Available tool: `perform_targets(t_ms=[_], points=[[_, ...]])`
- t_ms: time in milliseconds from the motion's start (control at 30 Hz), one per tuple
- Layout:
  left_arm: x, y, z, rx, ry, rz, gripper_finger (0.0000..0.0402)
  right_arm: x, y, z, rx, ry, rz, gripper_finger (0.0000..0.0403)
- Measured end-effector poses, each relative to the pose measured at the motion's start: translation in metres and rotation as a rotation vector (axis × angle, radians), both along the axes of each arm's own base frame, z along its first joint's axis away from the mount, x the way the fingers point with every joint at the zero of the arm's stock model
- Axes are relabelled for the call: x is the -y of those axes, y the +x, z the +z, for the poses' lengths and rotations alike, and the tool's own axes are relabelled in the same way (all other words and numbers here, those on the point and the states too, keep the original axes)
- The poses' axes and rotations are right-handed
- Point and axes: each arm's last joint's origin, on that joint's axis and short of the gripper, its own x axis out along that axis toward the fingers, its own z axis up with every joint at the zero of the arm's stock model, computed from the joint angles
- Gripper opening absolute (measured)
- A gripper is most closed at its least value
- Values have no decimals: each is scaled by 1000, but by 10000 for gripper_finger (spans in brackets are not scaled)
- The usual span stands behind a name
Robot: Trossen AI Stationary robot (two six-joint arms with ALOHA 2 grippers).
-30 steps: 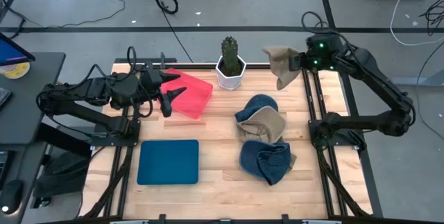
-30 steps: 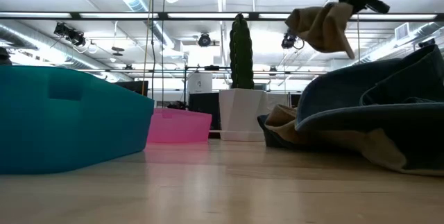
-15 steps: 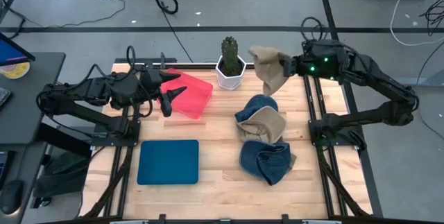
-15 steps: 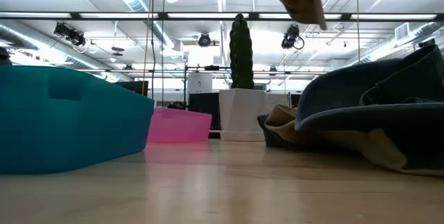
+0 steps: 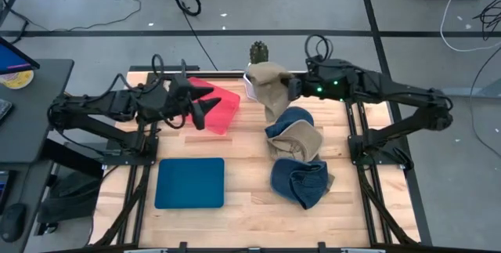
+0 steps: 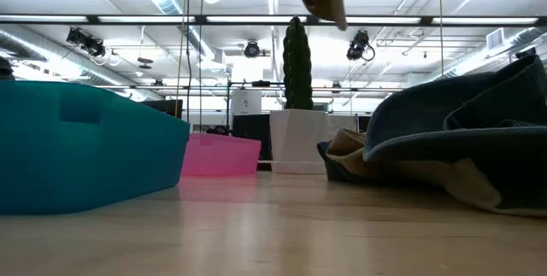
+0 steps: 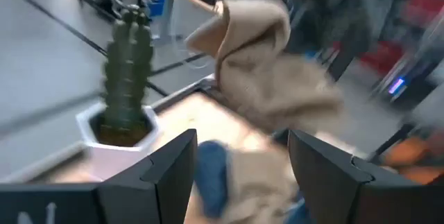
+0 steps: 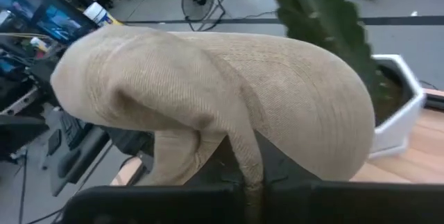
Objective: Pick & Place hat
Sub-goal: Put the top brown cap into the blue bin
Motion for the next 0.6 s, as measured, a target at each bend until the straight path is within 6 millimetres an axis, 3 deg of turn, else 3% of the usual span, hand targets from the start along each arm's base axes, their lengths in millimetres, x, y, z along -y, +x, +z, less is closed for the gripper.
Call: perform_targets(t_ms=[300,367,600], points=[[4,29,-13,149,-379,57,232,-5,19,7,129,-45,40,0],[4,32,-19,133,-413,71,232,-7,19,9,145,-50,47,0],[5,52,-14,288,-482,62,232,-13,21,11,165,-69,78,0]])
